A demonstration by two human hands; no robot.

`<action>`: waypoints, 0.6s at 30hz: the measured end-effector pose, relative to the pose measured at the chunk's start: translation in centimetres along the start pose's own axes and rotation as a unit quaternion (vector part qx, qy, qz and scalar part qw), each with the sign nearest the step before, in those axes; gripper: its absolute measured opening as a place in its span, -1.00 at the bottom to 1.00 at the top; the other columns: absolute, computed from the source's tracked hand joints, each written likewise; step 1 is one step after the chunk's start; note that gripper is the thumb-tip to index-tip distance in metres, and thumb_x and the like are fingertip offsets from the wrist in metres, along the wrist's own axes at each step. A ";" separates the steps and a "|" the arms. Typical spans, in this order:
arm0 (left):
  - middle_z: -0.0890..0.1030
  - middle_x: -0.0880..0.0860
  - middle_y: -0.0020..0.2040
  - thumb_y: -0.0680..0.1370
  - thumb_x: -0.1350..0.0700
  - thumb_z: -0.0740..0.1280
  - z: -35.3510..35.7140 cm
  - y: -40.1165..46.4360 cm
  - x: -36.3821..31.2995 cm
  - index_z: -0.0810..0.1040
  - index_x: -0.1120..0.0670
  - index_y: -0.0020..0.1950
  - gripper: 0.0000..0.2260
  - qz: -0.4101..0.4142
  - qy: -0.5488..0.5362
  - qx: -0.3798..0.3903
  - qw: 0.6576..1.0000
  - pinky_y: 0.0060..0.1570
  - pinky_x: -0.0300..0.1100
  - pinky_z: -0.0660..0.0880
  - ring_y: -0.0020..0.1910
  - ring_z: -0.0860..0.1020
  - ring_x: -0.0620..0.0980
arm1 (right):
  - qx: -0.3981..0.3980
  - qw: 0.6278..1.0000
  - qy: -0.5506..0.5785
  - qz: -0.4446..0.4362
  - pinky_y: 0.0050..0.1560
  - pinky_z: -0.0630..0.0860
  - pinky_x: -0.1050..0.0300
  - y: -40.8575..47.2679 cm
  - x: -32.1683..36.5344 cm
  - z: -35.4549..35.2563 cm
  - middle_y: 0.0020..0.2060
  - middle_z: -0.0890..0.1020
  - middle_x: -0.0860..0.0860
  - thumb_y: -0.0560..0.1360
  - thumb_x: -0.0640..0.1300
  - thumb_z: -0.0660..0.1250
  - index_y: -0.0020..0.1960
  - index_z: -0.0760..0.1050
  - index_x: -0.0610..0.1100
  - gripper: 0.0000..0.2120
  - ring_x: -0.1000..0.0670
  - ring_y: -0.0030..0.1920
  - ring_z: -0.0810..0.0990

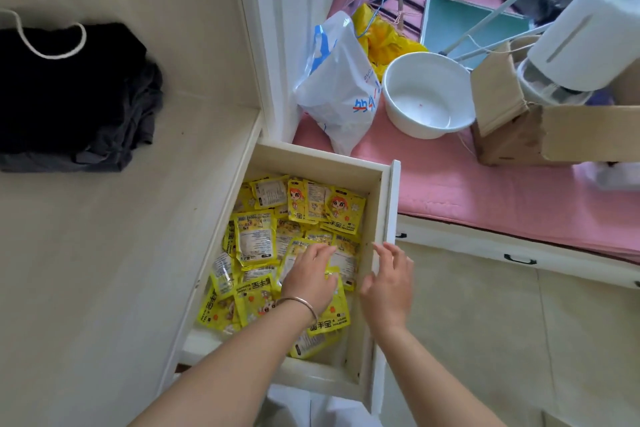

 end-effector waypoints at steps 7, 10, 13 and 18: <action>0.33 0.12 0.47 0.59 -0.08 0.15 6.3 0.6 -5.6 0.18 0.08 0.52 -0.47 -0.085 -0.092 0.136 0.983 0.40 -0.10 0.28 0.45 0.32 0.07 | 0.237 0.936 0.096 0.242 -0.19 0.36 0.14 -1.0 -7.2 2.9 0.02 0.65 -0.18 0.56 -0.12 0.16 0.04 0.54 -0.13 -0.79 -0.15 -0.07 0.53; 0.42 0.15 0.41 0.58 -0.08 0.17 6.7 1.0 -6.0 0.26 0.09 0.47 -0.50 -0.113 -0.073 0.123 0.983 0.34 -0.06 0.37 0.38 0.40 0.12 | 0.238 0.929 0.141 0.247 -0.31 0.34 0.13 -1.3 -7.7 2.8 -0.20 0.66 -0.09 0.56 -0.12 0.17 -0.12 0.58 0.01 -0.78 -0.07 -0.19 0.49; 0.56 0.16 0.22 0.54 -0.10 0.22 6.7 1.4 -5.3 0.44 0.11 0.27 -0.60 -0.135 -0.049 0.109 0.984 0.18 -0.05 0.49 0.20 0.53 0.16 | 0.227 0.918 0.180 0.270 -0.21 0.36 0.21 -1.2 -8.0 2.6 -0.10 0.71 -0.06 0.55 -0.11 0.24 0.06 0.65 -0.03 -0.78 -0.01 -0.13 0.55; 0.63 0.17 0.02 0.48 -0.15 0.28 6.3 2.2 -4.6 0.54 0.15 -0.02 -0.64 -0.153 -0.018 0.086 0.984 -0.04 -0.07 0.53 0.02 0.59 0.17 | 0.204 0.913 0.183 0.301 -0.14 0.38 0.25 -1.0 -8.4 2.6 -0.04 0.72 -0.10 0.54 -0.08 0.28 0.11 0.65 -0.08 -0.76 -0.06 -0.02 0.62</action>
Point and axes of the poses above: each hand's wrist, its own y-axis towards the middle knuckle, its own z-axis out of the palm, x = y × z, the point moved 9 cm from there along y, towards the middle knuckle
